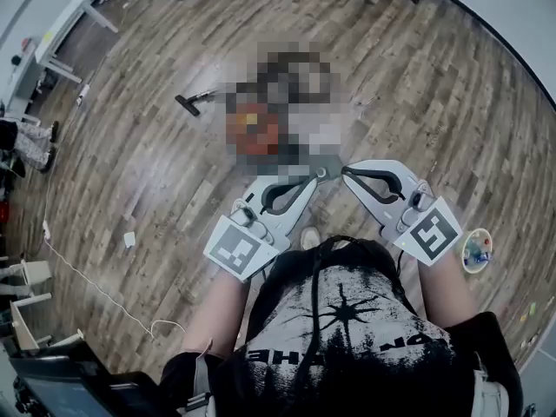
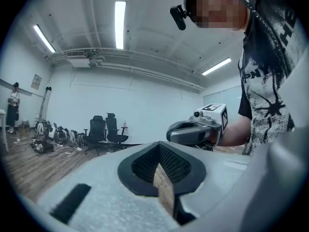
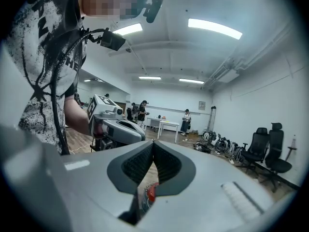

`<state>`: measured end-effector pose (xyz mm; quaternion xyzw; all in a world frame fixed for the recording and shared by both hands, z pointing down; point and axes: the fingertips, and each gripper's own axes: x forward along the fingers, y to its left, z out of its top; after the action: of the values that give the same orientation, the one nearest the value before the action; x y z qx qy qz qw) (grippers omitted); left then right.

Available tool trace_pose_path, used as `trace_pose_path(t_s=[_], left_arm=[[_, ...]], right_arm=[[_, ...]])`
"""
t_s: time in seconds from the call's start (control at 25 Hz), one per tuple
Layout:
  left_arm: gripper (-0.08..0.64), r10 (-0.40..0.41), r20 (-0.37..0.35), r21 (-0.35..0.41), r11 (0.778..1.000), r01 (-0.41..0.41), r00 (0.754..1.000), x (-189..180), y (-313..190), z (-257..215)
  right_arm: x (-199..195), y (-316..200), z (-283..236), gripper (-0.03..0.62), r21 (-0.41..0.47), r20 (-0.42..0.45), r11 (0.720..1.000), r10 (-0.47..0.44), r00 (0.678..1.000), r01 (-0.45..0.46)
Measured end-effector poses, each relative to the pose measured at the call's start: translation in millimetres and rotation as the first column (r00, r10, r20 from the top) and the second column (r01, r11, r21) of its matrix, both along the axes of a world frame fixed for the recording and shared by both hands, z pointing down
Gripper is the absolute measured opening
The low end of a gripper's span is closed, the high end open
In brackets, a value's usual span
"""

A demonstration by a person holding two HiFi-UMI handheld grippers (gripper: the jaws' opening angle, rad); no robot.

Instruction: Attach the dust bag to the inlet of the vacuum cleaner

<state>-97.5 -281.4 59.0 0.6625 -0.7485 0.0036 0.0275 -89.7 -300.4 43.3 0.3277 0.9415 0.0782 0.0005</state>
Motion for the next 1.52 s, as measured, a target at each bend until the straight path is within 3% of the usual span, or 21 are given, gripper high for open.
trace_pose_path(t_s=[0.16, 0.28, 0.64, 0.92, 1.08, 1.24, 1.36, 1.52], left_arm=[[0.003, 0.043, 0.007, -0.014, 0.999, -0.043, 0.999, 5.3, -9.8, 1.4], [0.003, 0.032, -0.014, -0.014, 0.999, -0.033, 0.999, 9.0, -14.4, -1.6], [0.003, -0.107, -0.065, -0.032, 0.994, 0.105, 0.992, 16.4, -47.9, 3.9], [0.003, -0.207, -0.058, -0.024, 0.978, 0.206, 0.977, 17.5, -71.8, 9.9], [0.003, -0.174, -0.13, -0.001, 0.984, 0.176, 0.976, 10.5, -69.5, 24.8], [0.003, -0.075, -0.144, 0.01, 0.997, 0.077, 0.987, -11.7, -72.6, 38.7], [0.004, -0.043, -0.138, -0.026, 0.999, 0.039, 0.99, -28.3, -76.2, 70.2], [0.003, -0.068, -0.156, -0.06, 0.996, 0.06, 0.985, -55.0, -82.7, 125.9]], right_arm=[[3.2, -9.0, 5.2, 0.008, -0.008, -0.022, 1.0, 0.029, 0.999, -0.029], [3.0, -15.5, 7.4, 0.008, -0.01, -0.029, 1.0, 0.015, 0.999, -0.016], [22.6, -64.8, 24.5, 0.008, 0.036, -0.085, 0.996, -0.073, 0.994, 0.076], [22.5, -104.5, 55.0, 0.008, 0.051, -0.146, 0.986, -0.149, 0.978, 0.158], [13.9, -97.9, 64.7, 0.008, 0.066, -0.162, 0.988, -0.13, 0.978, 0.143], [-11.3, -105.6, 86.3, 0.021, 0.088, -0.209, 0.995, -0.031, 0.977, 0.05], [-33.8, -115.7, 122.9, 0.037, 0.14, -0.206, 0.99, 0.003, 0.979, 0.026], [-59.1, -118.2, 198.8, 0.058, 0.158, -0.229, 0.985, -0.037, 0.973, 0.075]])
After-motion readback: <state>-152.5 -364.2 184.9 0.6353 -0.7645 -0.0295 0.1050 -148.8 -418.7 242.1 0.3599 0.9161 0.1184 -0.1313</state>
